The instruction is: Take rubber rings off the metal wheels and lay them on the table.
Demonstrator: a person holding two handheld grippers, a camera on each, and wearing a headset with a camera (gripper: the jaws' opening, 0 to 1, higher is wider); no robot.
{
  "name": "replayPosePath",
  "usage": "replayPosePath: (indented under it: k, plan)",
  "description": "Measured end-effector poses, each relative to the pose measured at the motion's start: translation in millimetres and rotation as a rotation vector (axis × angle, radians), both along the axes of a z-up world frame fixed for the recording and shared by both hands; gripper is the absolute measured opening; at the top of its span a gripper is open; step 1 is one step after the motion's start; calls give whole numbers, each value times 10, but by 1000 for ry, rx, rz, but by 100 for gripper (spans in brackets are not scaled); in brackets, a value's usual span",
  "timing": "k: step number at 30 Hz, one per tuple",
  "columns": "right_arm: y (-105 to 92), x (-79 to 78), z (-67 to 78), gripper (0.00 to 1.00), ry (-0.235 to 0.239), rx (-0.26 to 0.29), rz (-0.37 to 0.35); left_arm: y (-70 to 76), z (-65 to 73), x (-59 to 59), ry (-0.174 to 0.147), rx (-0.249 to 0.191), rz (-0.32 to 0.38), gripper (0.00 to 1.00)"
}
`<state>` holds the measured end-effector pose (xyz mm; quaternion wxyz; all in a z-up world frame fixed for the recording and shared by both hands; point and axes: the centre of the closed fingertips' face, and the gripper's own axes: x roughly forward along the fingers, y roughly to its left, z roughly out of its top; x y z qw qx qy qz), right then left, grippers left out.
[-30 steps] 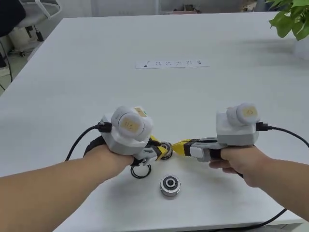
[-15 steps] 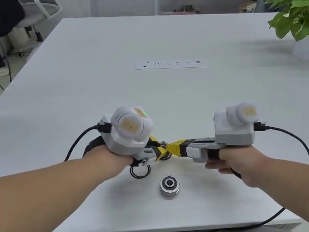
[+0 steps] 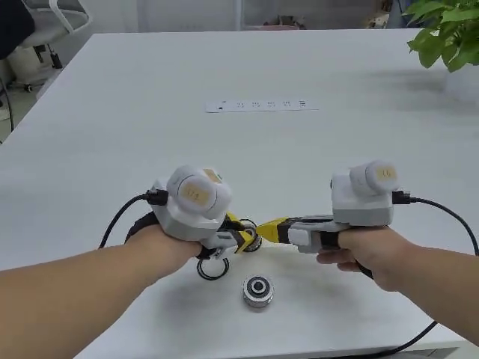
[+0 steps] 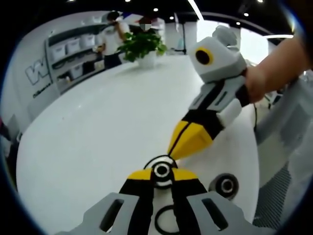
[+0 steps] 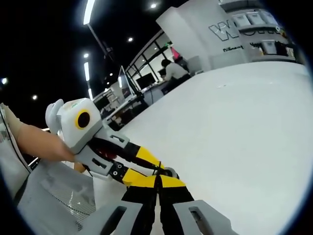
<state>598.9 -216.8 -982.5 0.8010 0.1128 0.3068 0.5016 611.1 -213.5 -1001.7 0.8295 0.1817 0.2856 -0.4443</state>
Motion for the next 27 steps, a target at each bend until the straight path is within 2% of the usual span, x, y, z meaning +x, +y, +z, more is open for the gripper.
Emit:
replayPosePath:
  k: [4,14,22,27]
  plan:
    - [-22,26,33,0,0,9,-20,20,82,-22,-6,-20,-8,15]
    - [-25,33,133,0,-9,24,-32,169,299,-105,-13,-69,-17,26]
    - [13,-10,210,0,-16,31,-21,298,434,-231,1,-108,-14,36]
    - [71,-48,261,0,-17,38,-10,377,504,-321,-2,-128,-20,41]
